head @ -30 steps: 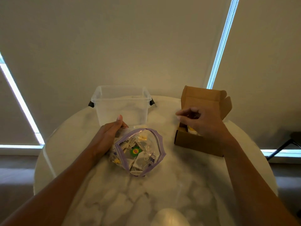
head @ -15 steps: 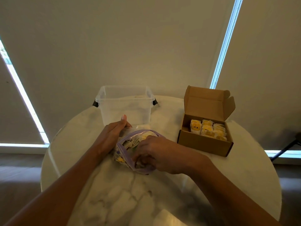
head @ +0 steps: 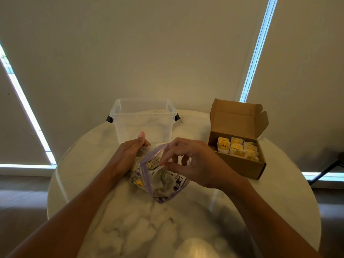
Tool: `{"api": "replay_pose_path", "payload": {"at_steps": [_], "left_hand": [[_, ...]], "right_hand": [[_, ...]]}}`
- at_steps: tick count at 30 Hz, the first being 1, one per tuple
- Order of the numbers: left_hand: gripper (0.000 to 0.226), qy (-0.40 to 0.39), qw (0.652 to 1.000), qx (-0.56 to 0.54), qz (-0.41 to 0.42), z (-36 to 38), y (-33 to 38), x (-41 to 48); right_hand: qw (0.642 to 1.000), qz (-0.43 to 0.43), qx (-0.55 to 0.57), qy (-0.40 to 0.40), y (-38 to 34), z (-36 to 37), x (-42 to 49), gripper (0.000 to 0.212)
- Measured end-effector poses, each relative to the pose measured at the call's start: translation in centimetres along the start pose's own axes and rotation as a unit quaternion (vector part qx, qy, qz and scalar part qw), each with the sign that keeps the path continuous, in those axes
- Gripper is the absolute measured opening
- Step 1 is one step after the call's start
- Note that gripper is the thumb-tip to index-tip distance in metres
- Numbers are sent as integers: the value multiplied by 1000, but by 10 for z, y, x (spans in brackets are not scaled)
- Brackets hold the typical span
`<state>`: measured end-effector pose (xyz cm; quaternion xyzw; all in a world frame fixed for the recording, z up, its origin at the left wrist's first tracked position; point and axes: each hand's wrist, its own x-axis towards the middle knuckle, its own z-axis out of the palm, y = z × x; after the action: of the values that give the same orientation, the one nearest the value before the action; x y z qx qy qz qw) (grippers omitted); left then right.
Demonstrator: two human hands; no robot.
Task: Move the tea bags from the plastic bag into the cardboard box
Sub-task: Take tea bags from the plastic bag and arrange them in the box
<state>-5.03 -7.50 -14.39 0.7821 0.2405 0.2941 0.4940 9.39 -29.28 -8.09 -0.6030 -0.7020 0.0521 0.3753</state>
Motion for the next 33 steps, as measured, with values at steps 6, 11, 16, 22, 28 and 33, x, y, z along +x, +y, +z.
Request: {"api": "replay_pose_path", "payload": {"at_steps": [6,11,16,22,28,33], "left_hand": [[78,-3,1000,-8,-4,-1,-3,1],[79,-2,1000,-1,-3,-1,-3,1],[78,0,1000,-6,-3,-1,-1,0],[75,5,1000,-6,-15,-1,-1,1],[78,-2,1000,-5,-11,-1,-2,2],[75,3,1000,-8,-4,-1,-3,2]], "right_hand": [[986,114,125,-4,3,-17,-12,18],[976,157,145,-33,10,-24,-17,18],[985,114,117,-60,14,-21,-17,21],[992,102,44,-62,18,-10,-13,20],[994,39,-93,-43,9,20,-3,26],[976,55,-184,-105,3,47,5,30]]}}
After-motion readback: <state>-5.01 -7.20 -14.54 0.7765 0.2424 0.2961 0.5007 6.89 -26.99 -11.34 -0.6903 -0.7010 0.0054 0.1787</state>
